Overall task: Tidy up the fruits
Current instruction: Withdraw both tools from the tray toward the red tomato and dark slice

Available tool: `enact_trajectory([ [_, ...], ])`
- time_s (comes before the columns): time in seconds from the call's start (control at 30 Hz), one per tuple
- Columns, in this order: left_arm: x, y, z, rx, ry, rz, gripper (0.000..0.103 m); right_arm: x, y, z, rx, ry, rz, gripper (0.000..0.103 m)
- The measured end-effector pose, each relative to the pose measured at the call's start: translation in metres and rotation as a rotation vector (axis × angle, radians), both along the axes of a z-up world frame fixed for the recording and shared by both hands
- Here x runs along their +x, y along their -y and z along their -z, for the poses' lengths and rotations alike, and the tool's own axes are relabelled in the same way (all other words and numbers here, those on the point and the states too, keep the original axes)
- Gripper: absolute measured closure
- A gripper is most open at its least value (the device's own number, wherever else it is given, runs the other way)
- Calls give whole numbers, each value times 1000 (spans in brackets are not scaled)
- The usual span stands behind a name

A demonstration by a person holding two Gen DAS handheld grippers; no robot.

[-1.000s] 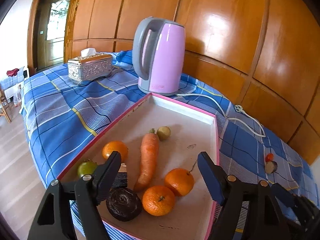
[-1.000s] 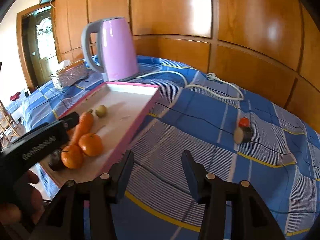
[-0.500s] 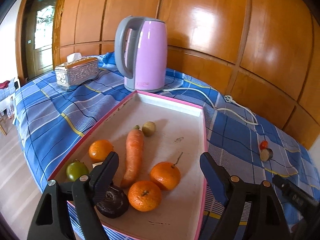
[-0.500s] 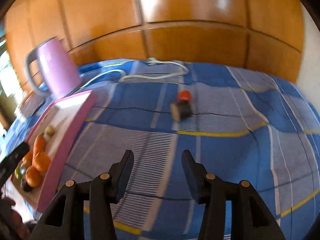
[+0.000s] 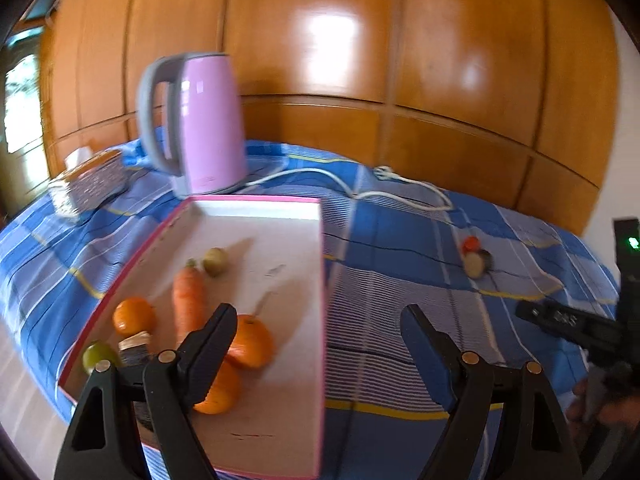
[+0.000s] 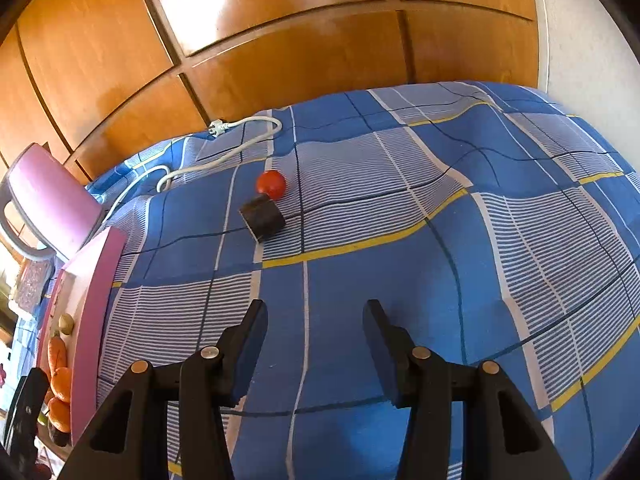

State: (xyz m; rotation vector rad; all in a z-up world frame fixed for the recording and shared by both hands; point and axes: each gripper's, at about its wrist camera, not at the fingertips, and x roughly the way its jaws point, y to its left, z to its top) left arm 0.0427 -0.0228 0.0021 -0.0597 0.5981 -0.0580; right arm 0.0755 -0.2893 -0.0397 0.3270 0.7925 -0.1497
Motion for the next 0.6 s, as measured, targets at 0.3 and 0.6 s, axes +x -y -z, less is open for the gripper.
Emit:
enact_trajectory([
  [0.3,2,13,2,31,-2,35,20,2,17,-2,-15,11,75,53],
  [0.6,23,45,5,58,-39,108,37,9,19,-8,-105,45,110,53],
])
